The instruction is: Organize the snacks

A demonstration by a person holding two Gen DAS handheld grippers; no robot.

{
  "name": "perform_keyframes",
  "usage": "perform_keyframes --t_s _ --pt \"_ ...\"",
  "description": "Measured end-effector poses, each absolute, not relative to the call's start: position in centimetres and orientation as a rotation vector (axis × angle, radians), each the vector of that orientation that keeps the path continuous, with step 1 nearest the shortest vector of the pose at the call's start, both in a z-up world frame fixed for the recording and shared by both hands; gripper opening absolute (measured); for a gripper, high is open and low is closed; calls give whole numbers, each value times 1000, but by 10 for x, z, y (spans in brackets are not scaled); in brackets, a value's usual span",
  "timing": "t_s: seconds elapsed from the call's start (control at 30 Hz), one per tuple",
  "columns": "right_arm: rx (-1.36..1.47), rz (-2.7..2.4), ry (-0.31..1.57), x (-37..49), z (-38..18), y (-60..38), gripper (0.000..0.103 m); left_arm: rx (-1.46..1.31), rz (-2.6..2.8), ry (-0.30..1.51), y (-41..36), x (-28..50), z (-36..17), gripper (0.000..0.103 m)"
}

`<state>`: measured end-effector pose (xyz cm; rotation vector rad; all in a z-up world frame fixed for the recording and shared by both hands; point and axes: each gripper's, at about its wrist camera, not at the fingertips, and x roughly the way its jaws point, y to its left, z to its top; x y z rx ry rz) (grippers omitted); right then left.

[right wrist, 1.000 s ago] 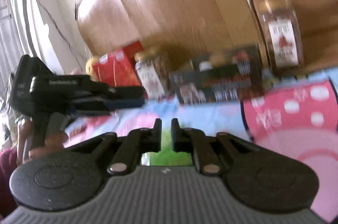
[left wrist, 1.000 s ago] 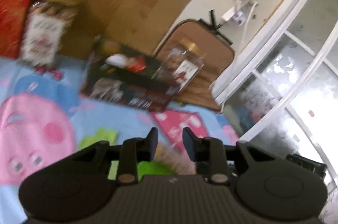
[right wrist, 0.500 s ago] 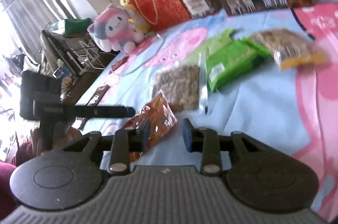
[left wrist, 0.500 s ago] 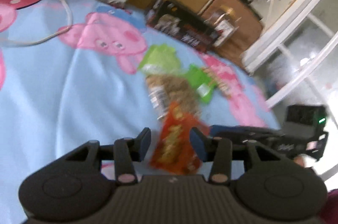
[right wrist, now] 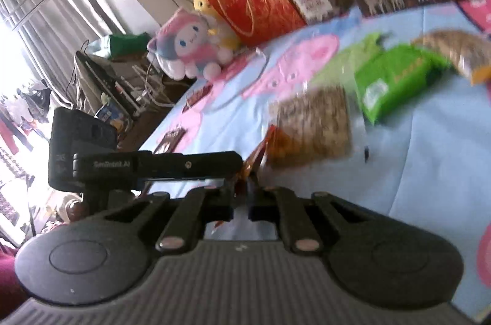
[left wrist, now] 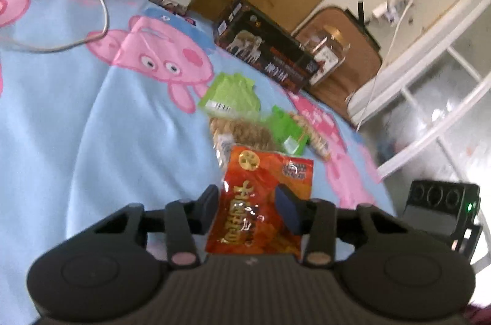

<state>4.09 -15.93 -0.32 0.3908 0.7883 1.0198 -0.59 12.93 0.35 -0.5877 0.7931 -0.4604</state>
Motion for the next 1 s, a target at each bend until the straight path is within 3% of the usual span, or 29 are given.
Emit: perform_keyframes --t_s 0.23,0.47,0.73,0.83,0.93,1.0 --pt "408 959 643 69 35 -166 10 -544 -518 689 111 42 53 41" --pt "397 850 502 141 77 -185 9 -432 -567 595 67 142 106 41" --pt "423 690 446 250 73 -208 10 -376 -546 579 17 269 104 43" --pt "405 623 456 275 59 -212 17 -372 -510 630 4 299 84 43" --pt "315 483 447 282 48 -215 34 -385 -489 663 1 304 70 43" --pt "353 477 434 275 45 -227 34 -395 -508 648 8 293 68 43"
